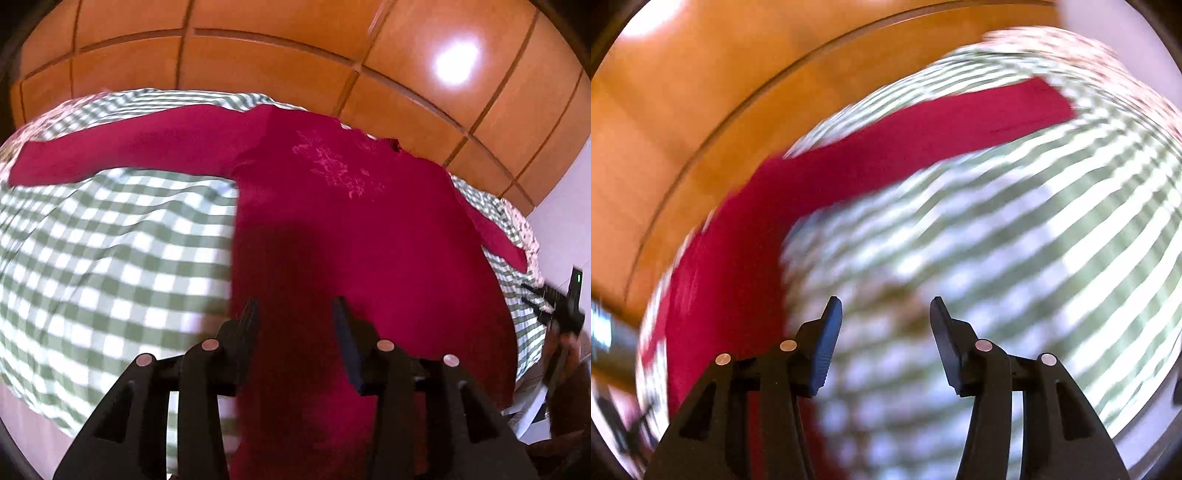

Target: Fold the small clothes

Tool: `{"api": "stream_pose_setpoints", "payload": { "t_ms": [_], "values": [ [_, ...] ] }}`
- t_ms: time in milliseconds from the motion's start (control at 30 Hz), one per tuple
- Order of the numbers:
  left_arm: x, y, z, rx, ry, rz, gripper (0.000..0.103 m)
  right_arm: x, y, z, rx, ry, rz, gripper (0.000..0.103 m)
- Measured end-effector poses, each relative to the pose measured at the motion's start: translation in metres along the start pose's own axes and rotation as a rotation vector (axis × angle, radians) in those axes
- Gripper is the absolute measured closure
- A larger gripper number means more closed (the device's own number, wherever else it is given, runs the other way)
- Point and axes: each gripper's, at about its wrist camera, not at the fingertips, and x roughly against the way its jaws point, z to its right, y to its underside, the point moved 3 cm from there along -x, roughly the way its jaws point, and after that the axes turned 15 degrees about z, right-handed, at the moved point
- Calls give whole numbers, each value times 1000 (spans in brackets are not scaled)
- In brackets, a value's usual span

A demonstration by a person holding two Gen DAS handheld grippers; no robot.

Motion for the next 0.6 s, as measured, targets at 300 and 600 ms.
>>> {"api": "stream_pose_setpoints", "payload": {
  "t_ms": [300, 600],
  "values": [
    [-32, -9, 31, -32, -26, -20, 53, -82, -107, 125, -469, 225, 155, 55],
    [-46, -13, 33, -23, -41, -40, 53, -111, -152, 138, -259, 488, 142, 98]
  ]
}}
